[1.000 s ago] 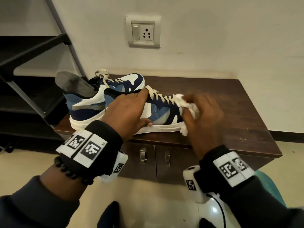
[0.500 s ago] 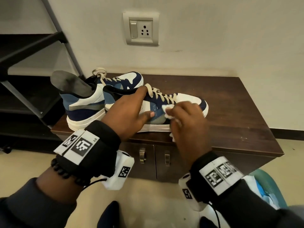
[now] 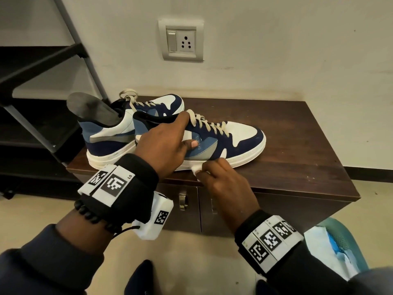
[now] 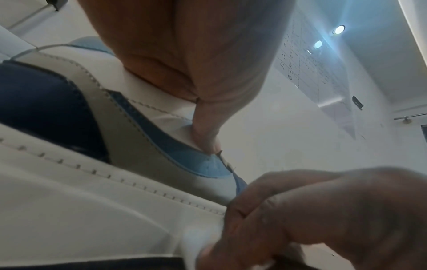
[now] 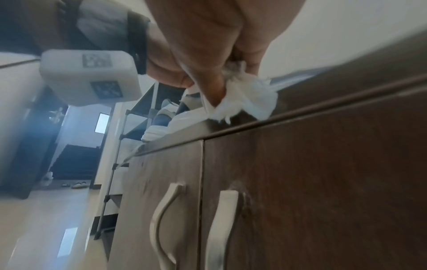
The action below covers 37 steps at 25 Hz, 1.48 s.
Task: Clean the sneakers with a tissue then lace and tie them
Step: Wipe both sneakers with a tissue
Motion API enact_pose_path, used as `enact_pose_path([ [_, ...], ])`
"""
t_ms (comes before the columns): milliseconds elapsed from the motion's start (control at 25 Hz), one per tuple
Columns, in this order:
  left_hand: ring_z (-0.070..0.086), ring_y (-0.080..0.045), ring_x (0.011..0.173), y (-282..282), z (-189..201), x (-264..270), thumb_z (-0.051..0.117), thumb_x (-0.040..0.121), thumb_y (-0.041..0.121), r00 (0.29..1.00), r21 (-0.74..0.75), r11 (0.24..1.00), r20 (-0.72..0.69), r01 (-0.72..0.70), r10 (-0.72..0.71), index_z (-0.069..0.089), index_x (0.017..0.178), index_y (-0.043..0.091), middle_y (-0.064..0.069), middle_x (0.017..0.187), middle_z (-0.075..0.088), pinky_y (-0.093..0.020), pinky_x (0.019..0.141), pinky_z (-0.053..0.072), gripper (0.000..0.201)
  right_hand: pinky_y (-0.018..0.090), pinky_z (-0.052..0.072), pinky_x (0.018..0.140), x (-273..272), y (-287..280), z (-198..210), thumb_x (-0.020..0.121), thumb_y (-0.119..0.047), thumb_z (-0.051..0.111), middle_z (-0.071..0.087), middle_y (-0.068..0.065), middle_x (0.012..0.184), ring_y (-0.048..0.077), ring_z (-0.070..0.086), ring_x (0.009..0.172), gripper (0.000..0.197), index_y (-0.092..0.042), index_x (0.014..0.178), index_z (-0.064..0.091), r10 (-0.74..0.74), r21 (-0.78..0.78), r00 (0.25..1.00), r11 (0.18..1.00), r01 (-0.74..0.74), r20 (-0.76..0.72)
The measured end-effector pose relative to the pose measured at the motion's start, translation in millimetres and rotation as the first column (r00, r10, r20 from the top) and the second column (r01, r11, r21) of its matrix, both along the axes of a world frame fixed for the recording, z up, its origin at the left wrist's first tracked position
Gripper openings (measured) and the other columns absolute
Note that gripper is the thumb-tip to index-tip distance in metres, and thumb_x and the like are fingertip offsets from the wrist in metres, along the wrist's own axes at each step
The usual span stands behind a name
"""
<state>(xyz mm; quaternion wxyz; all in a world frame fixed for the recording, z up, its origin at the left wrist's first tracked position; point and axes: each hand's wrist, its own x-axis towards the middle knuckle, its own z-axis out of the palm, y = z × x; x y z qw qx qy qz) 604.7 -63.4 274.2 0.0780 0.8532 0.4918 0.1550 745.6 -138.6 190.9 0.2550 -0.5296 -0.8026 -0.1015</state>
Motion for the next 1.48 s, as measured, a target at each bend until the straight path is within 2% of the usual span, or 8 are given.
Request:
enact_pose_path([
  [240,0.061,-0.024,0.095,5,2,-7,0.057,0.088,0.039,0.991,0.000,0.996,0.102,0.089,-0.088,0.044,0.112,0.026,0.003,0.106,0.067,-0.041,0.078,0.051,0.030,0.030,0.054,0.058,11,1,8,0.066,-0.002,0.080,0.066,0.004,0.084,0.020,0.060,0.077,0.024,-0.011,0.087,0.074,-0.039,-0.016,0.992,0.999,0.037,-0.124],
  [360,0.058,-0.025,0.089,9,9,-13,0.061,0.084,0.039,0.990,0.048,0.989,0.030,0.137,-0.138,0.051,0.107,0.027,0.005,0.090,0.062,-0.033,0.077,0.041,0.028,0.026,0.048,0.073,21,4,27,0.084,-0.012,0.056,0.067,0.007,0.096,0.020,0.060,0.089,0.019,-0.008,0.096,0.071,-0.032,0.126,0.931,0.989,0.083,-0.364],
  [440,0.052,-0.025,0.089,8,10,-11,0.064,0.084,0.035,0.994,0.138,0.985,-0.056,0.099,-0.092,0.052,0.109,0.025,0.002,0.086,0.053,-0.033,0.079,0.033,0.029,0.025,0.045,0.076,30,11,34,0.086,-0.011,0.058,0.065,0.007,0.100,0.020,0.057,0.094,0.020,-0.008,0.103,0.068,-0.096,0.168,0.885,0.967,0.191,-0.455],
  [680,0.050,-0.020,0.080,-8,-5,12,0.066,0.082,0.025,0.976,0.103,0.994,0.211,0.029,-0.050,0.036,0.093,0.023,0.011,0.080,0.047,-0.033,0.075,0.033,0.032,0.032,0.051,0.053,-4,-8,-3,0.070,-0.002,0.077,0.062,0.010,0.091,0.024,0.057,0.081,0.032,-0.006,0.101,0.068,-0.058,0.069,0.994,0.996,0.065,-0.087],
  [880,0.047,-0.014,0.085,-1,-2,12,0.069,0.084,0.021,0.967,0.049,0.996,0.241,0.069,-0.079,0.044,0.100,0.024,0.012,0.087,0.051,-0.032,0.080,0.035,0.030,0.024,0.041,0.073,26,6,23,0.080,-0.003,0.068,0.064,0.013,0.097,0.026,0.056,0.089,0.022,-0.003,0.102,0.068,-0.146,0.207,0.929,0.952,0.226,-0.341],
  [1040,0.042,-0.021,0.100,3,0,14,0.065,0.087,0.024,0.994,0.102,0.995,0.108,0.020,-0.031,0.050,0.112,0.021,0.008,0.093,0.048,-0.034,0.087,0.027,0.029,0.032,0.052,0.060,7,-6,3,0.077,-0.002,0.071,0.062,0.009,0.099,0.024,0.055,0.088,0.023,-0.005,0.100,0.067,-0.093,0.125,0.992,0.987,0.103,-0.084],
  [1240,0.041,-0.025,0.108,-3,-4,17,0.063,0.088,0.020,0.992,0.138,0.990,0.129,-0.030,0.012,0.050,0.121,0.018,0.000,0.109,0.058,-0.037,0.092,0.027,0.035,0.032,0.049,0.066,32,5,30,0.082,-0.006,0.062,0.065,0.012,0.096,0.026,0.057,0.088,0.018,-0.004,0.098,0.070,-0.106,0.223,0.947,0.958,0.179,-0.303],
  [1480,0.042,-0.025,0.115,-4,-8,19,0.059,0.092,0.015,0.983,0.069,0.997,0.184,-0.028,0.015,0.045,0.133,0.015,-0.005,0.124,0.055,-0.036,0.096,0.028,0.044,0.030,0.052,0.073,21,-3,-2,0.080,-0.001,0.070,0.064,0.012,0.103,0.025,0.057,0.092,0.027,0.000,0.106,0.068,-0.074,0.189,0.991,0.977,0.094,-0.109],
])
